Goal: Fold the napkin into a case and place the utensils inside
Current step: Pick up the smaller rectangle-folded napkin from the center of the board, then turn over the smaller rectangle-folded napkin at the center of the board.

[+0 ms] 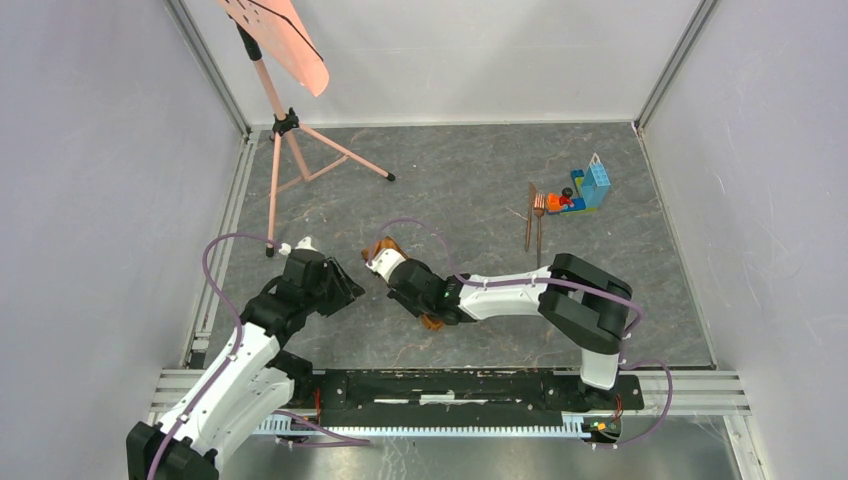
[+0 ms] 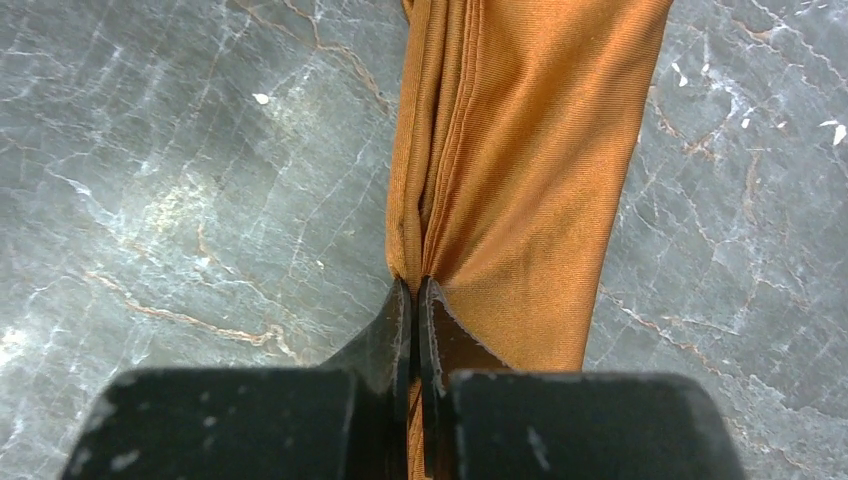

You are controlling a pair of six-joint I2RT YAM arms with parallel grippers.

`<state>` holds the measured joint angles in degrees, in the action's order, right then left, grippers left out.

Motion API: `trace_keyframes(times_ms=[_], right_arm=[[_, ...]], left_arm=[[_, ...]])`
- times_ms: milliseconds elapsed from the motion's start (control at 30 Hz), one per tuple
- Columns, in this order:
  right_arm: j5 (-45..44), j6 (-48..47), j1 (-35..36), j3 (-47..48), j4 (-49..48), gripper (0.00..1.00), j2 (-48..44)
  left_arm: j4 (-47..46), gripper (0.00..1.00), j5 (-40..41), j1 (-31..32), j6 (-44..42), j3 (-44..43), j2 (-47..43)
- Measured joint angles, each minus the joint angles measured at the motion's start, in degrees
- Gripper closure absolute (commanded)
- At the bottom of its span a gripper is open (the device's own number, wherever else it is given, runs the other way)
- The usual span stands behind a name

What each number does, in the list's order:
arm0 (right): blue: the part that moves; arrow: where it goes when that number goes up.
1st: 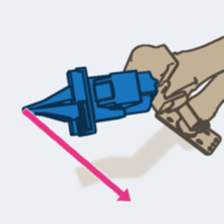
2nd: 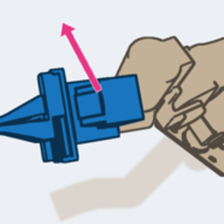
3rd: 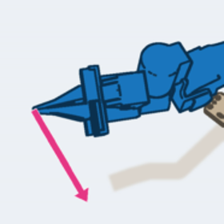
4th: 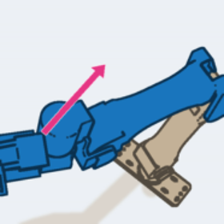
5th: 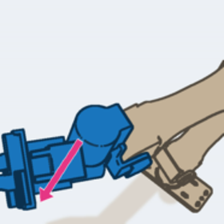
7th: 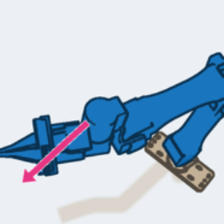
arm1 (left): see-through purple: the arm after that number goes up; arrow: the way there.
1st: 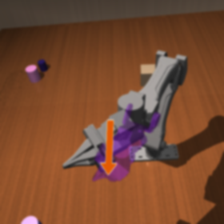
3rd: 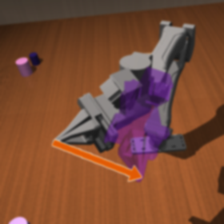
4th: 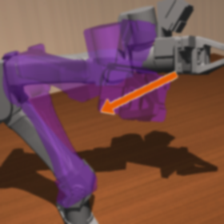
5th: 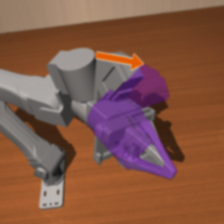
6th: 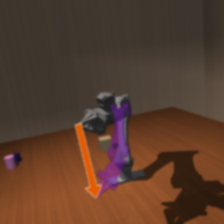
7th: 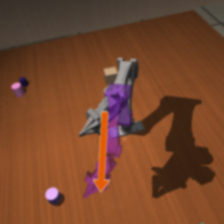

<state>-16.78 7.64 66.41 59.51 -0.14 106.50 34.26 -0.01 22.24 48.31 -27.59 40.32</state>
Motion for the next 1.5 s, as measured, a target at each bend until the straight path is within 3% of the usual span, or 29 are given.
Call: trace_keyframes(times_ms=[133, 300, 433, 567, 767, 1000, 1100, 1300, 1500], right_arm=[[4.9, 2.2, -0.9, 0.0, -0.2, 1.00, -0.9], [20.7, 14.5, -4.9, -4.2, -9.1, 1.00, -4.8], [33.5, 32.3, -10.3, -13.7, -28.1, 1.00, -5.3], [41.0, 49.9, -14.3, -21.4, -48.5, 1.00, 0.7], [46.7, 64.9, -17.5, -27.2, -69.5, 1.00, 7.3], [49.9, 71.1, -22.7, -31.9, -81.9, 0.99, 7.6], [51.0, 71.3, -24.9, -34.5, -83.5, 0.92, 7.6], [53.6, 71.0, -30.6, -39.0, -84.5, 0.92, 10.0], [55.9, 67.4, -36.6, -43.5, -84.6, 0.67, 10.1]], left_arm=[[0.7, 0.51, 0.4, 0.0, 0.0, -0.3, -0.7], [2.7, 0.51, 1.7, 0.0, 0.0, -1.8, -4.3], [3.9, 0.51, 2.9, 0.0, 0.0, -2.8, -7.9], [4.8, 0.52, 3.0, 0.0, 0.0, -3.8, -8.8], [4.6, 0.58, 2.4, 0.0, 0.0, -4.7, -5.8], [2.4, 0.57, -0.7, 0.0, 0.0, -4.7, -1.1], [0.9, 0.59, -2.5, 0.0, 0.0, -5.0, 0.9], [-3.9, 0.61, -7.5, 0.0, 0.0, -5.9, 7.8], [-6.7, 0.60, -10.4, 0.0, 0.0, -7.6, 11.5]])
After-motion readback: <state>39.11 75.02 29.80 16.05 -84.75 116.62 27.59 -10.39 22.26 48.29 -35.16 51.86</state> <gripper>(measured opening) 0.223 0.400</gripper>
